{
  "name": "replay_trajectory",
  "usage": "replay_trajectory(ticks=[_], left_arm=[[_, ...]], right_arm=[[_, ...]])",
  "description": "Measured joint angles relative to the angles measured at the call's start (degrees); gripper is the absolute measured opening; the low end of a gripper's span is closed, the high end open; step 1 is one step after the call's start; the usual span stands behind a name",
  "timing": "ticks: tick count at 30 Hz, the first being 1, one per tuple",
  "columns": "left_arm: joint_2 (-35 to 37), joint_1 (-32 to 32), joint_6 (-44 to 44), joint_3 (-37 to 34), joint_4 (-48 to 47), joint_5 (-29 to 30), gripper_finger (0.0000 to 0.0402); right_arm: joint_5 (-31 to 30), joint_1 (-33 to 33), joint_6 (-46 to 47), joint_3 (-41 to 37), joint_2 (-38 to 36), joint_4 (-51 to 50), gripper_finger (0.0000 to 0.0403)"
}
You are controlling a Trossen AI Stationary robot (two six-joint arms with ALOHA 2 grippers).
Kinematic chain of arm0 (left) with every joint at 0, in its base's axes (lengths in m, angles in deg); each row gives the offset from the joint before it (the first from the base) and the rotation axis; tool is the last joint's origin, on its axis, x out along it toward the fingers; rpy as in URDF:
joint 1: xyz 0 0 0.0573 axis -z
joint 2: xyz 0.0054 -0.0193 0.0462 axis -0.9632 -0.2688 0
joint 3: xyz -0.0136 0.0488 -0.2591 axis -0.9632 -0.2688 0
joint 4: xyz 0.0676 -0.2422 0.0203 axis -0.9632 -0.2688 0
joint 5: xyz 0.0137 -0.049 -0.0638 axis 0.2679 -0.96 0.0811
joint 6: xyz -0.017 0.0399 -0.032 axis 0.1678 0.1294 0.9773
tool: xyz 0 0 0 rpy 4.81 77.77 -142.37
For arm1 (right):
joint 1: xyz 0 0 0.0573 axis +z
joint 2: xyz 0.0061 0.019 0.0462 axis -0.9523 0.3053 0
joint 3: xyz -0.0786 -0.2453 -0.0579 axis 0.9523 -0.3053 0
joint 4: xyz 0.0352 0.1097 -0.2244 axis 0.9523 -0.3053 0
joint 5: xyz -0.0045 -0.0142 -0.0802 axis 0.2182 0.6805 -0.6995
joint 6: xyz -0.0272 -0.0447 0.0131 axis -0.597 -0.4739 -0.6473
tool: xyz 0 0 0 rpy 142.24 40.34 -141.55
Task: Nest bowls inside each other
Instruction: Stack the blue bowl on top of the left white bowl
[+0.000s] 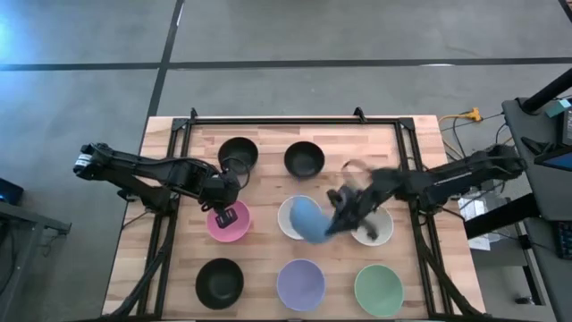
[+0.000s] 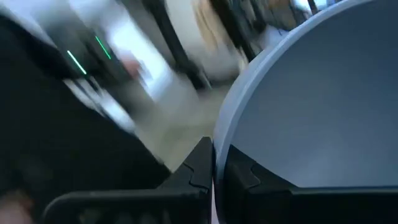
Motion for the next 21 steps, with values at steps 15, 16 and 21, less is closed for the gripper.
replay_trajectory(ticks=[15,16,21], left_arm=[[-0.8,0.0,-4.1,0.0,0.0,0.0,0.0001],[-0.9,0.0,-4.5,0.0,0.0,0.0,0.0001],[-1.8,0.0,-7.2,-0.3,0.0,0.0,0.0001]], right_arm=[[-19.0,4.4,-50.3,32.1,17.9,-47.5,0.0009],[-20.8,4.5,-51.7,33.7,19.0,-49.8,0.0009],[-31.9,6.1,-56.7,38.3,24.7,-58.7,0.0009]])
